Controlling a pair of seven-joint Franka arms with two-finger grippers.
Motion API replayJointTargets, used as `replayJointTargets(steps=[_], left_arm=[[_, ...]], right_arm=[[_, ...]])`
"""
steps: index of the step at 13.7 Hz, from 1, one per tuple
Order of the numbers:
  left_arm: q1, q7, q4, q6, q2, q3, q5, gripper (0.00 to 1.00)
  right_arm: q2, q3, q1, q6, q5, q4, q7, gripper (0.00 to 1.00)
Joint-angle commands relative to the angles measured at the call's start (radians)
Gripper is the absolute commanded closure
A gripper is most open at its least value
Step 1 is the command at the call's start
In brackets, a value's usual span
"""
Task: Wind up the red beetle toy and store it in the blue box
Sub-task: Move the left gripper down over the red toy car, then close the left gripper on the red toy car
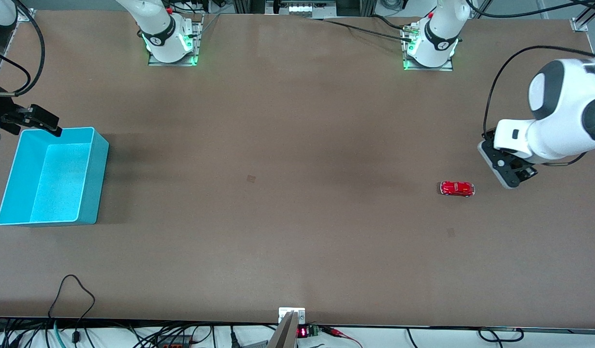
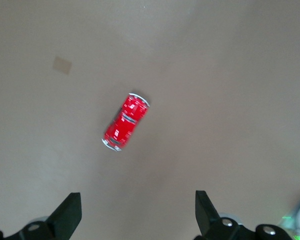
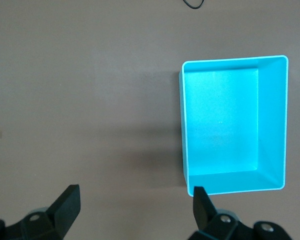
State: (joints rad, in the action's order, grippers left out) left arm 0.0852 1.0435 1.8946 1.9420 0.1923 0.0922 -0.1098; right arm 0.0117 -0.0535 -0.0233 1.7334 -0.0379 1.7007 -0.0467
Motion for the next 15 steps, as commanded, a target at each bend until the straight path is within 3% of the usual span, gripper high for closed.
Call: replayJointTargets(steps=[1,3,6,10,15], left_arm=[[0.025,0.131,0.130,0.188,-0.002,0.001,-0.021,0.00],[0.028,0.245,0.179,0.314,0.039,0.001,-0.021,0.00],[0.045,0.392,0.179,0.423,0.133,0.001,-0.021,0.00],[0.048,0.490,0.179,0.514,0.205,0.001,-0.048,0.00],[0.071,0.529,0.182,0.574,0.257,0.003,-0.048,0.00]], right_arm=[[-0.004,0.003,0.002,0.000,-0.016,-0.004,0.010,0.00],[-0.004,0.003,0.002,0.000,-0.014,-0.004,0.011,0.00],[-0.004,0.004,0.002,0.001,-0.002,-0.004,0.013,0.00],[-0.004,-0.002,-0.007,0.008,0.087,-0.006,0.013,0.00],[-0.006,0.000,0.000,-0.005,0.072,-0.003,0.002,0.00]])
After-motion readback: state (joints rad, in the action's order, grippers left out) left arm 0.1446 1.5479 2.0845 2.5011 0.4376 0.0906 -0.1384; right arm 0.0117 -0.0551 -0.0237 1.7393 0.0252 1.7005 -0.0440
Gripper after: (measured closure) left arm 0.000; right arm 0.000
